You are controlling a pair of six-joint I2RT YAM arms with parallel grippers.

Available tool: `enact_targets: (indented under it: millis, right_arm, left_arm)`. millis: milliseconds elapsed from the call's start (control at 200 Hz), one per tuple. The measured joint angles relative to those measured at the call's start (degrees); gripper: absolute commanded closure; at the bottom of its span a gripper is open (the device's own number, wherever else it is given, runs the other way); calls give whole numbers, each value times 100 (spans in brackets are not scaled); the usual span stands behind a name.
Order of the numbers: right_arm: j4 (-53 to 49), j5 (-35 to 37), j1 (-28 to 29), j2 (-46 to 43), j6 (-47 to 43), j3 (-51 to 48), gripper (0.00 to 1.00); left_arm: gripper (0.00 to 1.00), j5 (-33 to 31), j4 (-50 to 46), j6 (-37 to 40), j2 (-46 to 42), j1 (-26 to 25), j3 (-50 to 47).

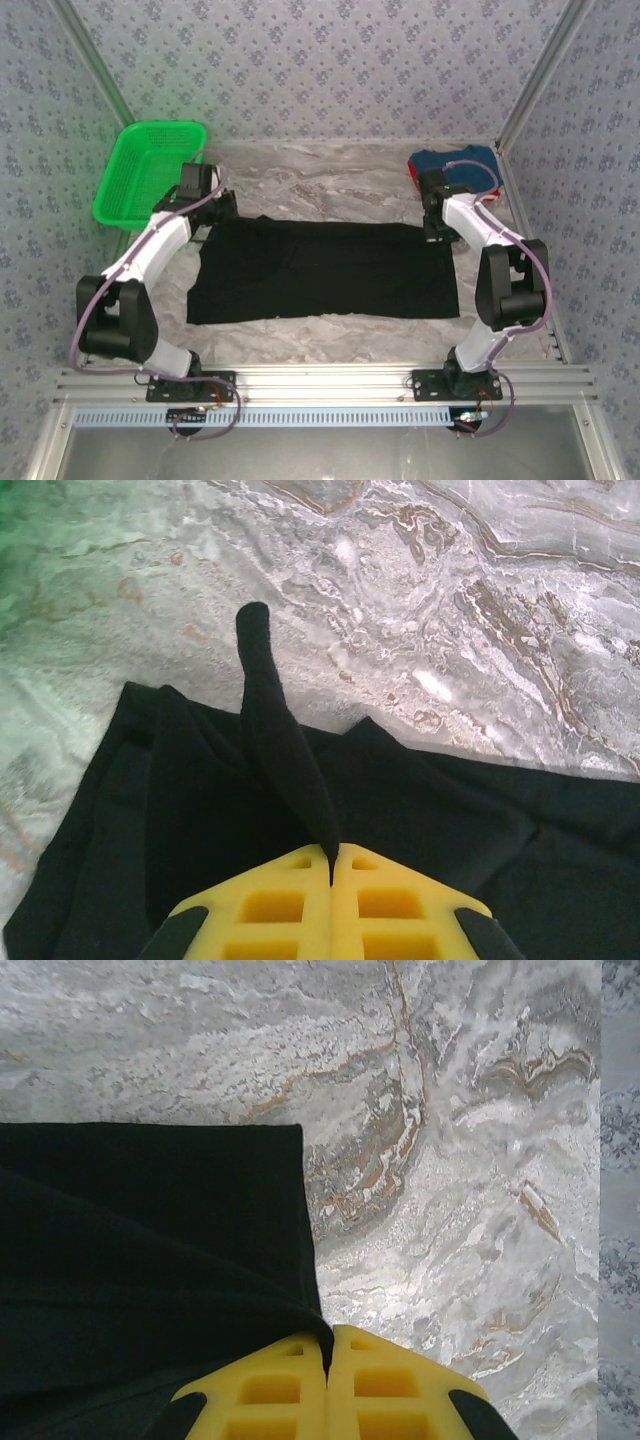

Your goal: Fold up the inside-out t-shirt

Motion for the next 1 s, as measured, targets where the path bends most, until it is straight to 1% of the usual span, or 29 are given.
enact_targets:
  millis: [155, 305, 465, 580, 764, 919, 999]
  right_arm:
    - [-68, -15, -11, -15, 116, -11, 96]
    - [-122, 13, -59, -26, 140, -9, 96]
    - [-264, 221, -103, -26, 138, 33, 96]
    - [-328, 345, -96, -28, 138, 70, 94]
    - [-380, 422, -79, -24, 184, 50, 92]
    - [-422, 466, -22, 140, 295, 13, 88]
    - [-433, 472, -2, 299, 361, -2, 82]
  left_arm:
    - [100, -81, 70, -31, -446, -2, -269]
    - [100, -59, 157, -83, -599, -39, -317]
    - [100, -37, 170, -103, -763, -125, -317]
    - [100, -50, 114, -101, -1095, -181, -387]
    - [100, -122, 11, -107, -1818, -190, -986]
    - [100, -103, -90, -236, -1904, -219, -1552]
    - [100, -39, -61, -352, -1904, -297, -1875]
